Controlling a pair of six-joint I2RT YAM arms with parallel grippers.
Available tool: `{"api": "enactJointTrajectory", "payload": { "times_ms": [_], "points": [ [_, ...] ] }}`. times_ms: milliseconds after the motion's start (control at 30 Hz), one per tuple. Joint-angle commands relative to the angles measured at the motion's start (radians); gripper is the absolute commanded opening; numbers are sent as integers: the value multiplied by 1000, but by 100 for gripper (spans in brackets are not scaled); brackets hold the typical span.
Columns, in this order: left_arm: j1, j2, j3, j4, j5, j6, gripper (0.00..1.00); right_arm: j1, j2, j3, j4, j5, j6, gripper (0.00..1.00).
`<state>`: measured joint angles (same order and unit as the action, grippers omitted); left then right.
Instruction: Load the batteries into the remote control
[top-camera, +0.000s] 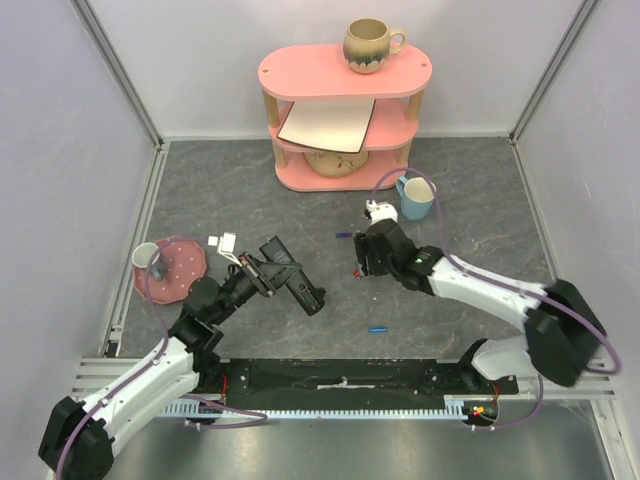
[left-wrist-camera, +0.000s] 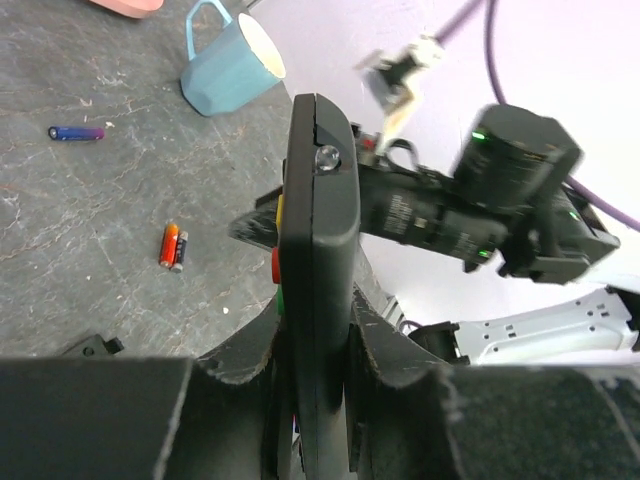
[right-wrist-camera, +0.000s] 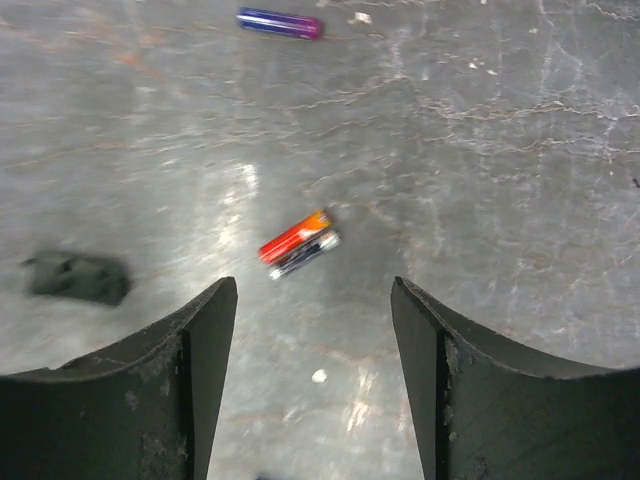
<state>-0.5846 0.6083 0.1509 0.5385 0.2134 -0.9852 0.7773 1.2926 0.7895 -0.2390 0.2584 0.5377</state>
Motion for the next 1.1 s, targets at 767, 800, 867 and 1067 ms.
{"api": "enactJointTrajectory", "payload": {
  "times_ms": [767,800,867,1067],
  "points": [
    [2,-334,-14,-258,34,118,2,-16,698,539,49,222,-108,78],
    [2,-335,-19,-256,32,118,2,-18,700,542,49,220,-108,78],
    [2,-334,-24,-253,34,112,2,-22,715,544,49,216,-107,78],
    [0,-331,-24,-247,47,108,2,-36,752,554,53,185,-88,75]
  ]
}}
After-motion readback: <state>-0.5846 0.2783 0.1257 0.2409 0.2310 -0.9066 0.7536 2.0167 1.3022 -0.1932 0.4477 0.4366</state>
